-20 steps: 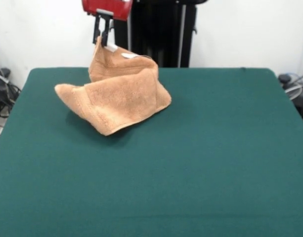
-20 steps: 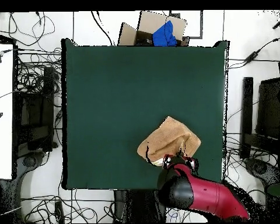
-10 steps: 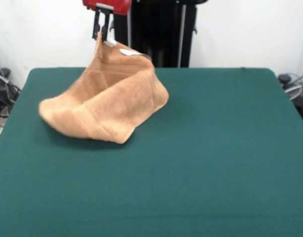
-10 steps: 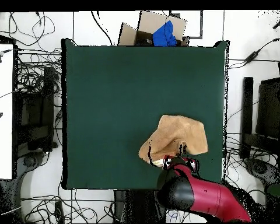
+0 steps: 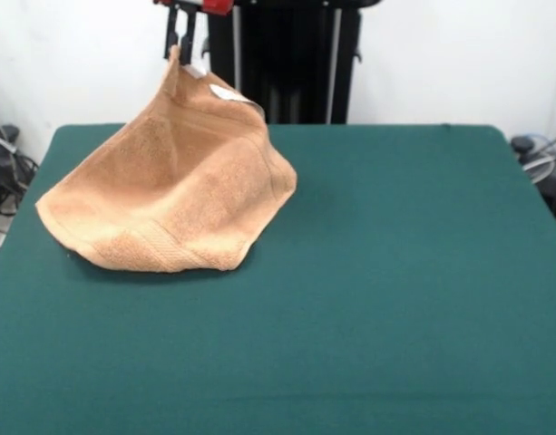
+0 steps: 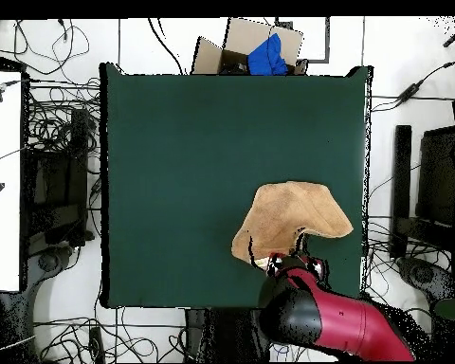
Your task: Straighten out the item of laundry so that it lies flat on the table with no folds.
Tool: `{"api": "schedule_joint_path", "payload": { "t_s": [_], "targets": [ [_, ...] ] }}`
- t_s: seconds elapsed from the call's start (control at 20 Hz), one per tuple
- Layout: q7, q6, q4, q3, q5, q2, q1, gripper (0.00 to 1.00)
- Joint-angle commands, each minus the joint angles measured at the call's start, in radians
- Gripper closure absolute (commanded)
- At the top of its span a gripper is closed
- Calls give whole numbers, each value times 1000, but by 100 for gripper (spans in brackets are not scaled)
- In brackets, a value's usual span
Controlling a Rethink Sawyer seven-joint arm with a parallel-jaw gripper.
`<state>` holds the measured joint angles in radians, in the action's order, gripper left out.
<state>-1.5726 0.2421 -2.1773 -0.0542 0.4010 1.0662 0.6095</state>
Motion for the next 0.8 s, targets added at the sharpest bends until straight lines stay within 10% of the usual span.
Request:
{"api": "schedule_joint_path", "payload": {
  "t_s": [0.05,0.8],
  "targets": [
    [-18,106,-95,-99,-22,19,14,100],
    [7,156,-113,-145,-21,64,61,100]
  ]
}}
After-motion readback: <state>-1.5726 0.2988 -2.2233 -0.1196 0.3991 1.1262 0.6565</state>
